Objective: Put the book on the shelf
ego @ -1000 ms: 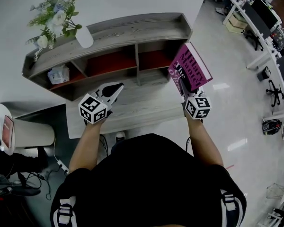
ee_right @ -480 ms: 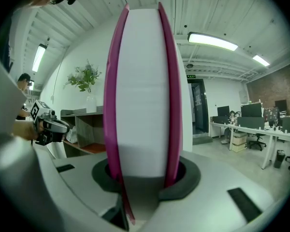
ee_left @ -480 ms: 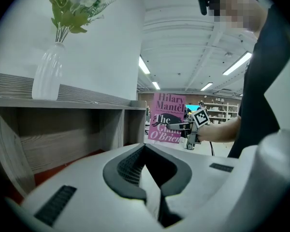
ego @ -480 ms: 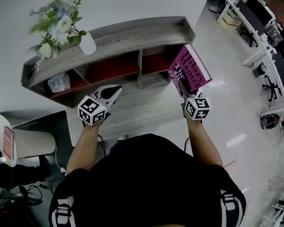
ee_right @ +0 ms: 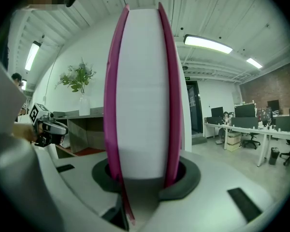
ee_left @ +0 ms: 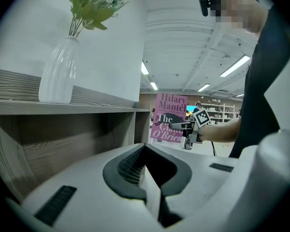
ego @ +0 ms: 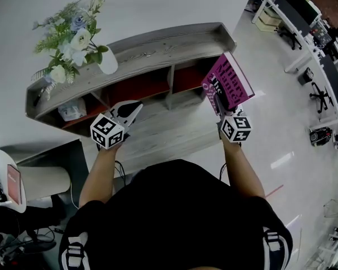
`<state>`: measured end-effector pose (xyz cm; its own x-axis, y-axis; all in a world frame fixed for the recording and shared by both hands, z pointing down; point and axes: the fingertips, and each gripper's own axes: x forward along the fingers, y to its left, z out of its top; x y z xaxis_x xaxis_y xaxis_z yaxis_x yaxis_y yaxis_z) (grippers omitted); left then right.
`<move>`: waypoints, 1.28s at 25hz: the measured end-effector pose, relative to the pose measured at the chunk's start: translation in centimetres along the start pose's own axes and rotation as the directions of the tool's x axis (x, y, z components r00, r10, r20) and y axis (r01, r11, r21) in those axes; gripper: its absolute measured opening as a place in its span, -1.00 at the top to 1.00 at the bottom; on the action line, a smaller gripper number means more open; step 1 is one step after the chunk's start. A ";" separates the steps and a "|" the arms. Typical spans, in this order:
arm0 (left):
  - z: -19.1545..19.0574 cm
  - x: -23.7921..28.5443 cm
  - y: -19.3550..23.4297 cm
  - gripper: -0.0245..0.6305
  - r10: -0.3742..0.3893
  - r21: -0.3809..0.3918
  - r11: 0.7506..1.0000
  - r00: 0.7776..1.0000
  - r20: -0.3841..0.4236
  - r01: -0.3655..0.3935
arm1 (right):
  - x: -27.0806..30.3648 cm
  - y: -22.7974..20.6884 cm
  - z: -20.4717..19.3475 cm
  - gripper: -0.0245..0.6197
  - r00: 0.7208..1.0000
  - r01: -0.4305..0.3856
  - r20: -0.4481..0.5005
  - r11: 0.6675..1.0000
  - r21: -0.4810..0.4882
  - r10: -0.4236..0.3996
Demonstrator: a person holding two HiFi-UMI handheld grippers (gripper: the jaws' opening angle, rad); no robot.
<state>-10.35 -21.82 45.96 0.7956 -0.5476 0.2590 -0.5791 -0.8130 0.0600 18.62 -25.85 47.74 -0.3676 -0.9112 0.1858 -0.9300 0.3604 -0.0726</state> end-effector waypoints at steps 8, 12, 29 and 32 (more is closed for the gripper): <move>0.2 0.1 1.5 0.87 -0.039 0.011 0.999 0.999 -0.001 0.039 | 0.8 0.7 -0.5 0.47 0.999 0.033 -0.011 0.999 0.009 -0.033; 0.0 -0.1 2.4 0.87 -0.047 0.011 0.999 0.999 -0.003 0.047 | 1.1 0.8 -0.7 0.47 0.999 0.045 -0.010 0.999 0.020 -0.044; -0.6 0.1 4.7 0.87 -0.074 0.010 0.997 0.997 -0.018 0.074 | 2.2 1.0 -3.7 0.47 0.995 0.081 -0.055 0.995 0.057 -0.078; -0.9 0.2 5.0 0.87 -0.073 0.004 0.997 0.997 -0.020 0.073 | 2.6 1.0 -4.3 0.46 0.995 0.081 -0.065 0.995 0.058 -0.077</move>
<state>-13.25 -25.76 47.13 0.8319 -0.4832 0.2727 -0.5190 -0.8515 0.0748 16.75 -27.00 52.38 -0.2941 -0.9214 0.2539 -0.9551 0.2734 -0.1143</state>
